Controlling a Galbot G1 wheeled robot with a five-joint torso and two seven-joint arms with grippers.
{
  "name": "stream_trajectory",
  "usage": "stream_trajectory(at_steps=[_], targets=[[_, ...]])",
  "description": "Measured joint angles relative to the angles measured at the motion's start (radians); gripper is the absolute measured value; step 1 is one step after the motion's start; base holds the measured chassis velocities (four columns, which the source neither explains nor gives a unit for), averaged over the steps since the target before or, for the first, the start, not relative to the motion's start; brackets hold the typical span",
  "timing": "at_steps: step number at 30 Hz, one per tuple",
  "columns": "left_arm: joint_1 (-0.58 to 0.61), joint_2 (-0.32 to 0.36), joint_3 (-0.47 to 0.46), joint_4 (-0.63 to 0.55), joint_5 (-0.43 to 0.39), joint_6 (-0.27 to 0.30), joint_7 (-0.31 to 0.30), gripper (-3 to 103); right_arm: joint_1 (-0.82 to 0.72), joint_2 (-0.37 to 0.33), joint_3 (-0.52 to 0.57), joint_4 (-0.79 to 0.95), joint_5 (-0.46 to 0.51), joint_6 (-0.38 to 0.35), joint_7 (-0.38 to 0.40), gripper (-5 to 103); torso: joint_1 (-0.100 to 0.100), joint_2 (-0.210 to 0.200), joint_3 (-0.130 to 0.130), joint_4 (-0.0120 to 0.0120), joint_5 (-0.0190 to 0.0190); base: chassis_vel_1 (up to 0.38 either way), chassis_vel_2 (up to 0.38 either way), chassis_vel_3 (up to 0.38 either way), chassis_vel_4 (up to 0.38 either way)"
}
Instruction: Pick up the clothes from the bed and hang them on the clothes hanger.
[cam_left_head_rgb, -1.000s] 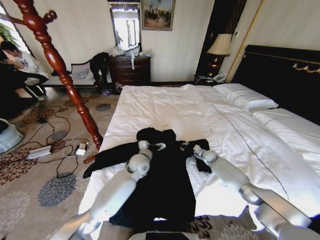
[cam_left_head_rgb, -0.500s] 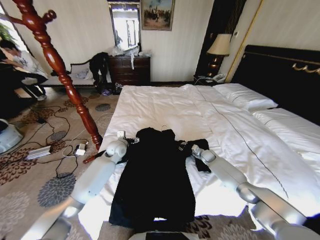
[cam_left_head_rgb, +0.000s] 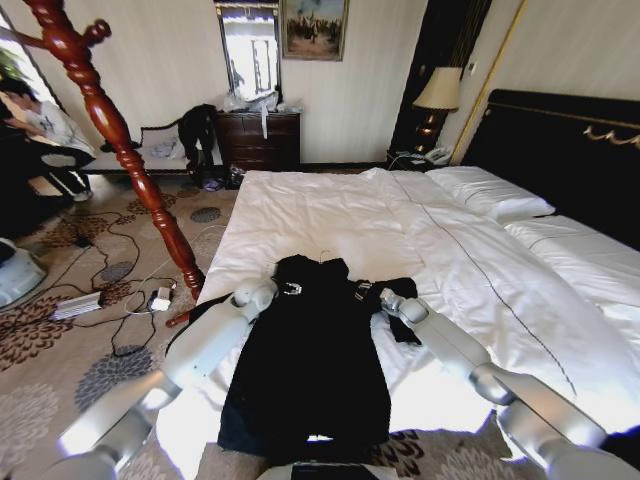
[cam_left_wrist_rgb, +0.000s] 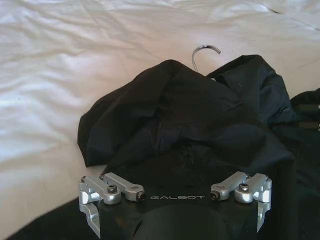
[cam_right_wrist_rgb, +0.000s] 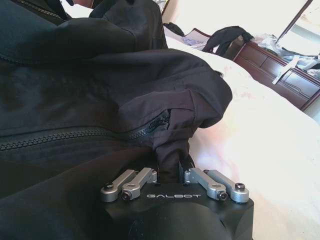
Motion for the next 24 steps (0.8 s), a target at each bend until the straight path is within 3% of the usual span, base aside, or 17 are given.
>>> stream_trajectory(at_steps=[10, 24], targets=[[-0.041, -0.010, 0.051, 0.069, 0.116, 0.000, 0.034, 100, -0.015, -0.020, 0.030, 0.034, -0.012, 0.007, -0.004, 18, 0.000, 0.000, 0.000, -0.0005, -0.0006, 0.000, 0.000, 0.000, 0.000], [-0.043, -0.021, 0.062, 0.102, 0.157, -0.002, 0.064, 100, -0.004, -0.008, 0.041, 0.023, -0.020, 0.008, -0.003, 18, 0.000, 0.000, 0.000, -0.0006, -0.0005, 0.000, 0.000, 0.000, 0.000]])
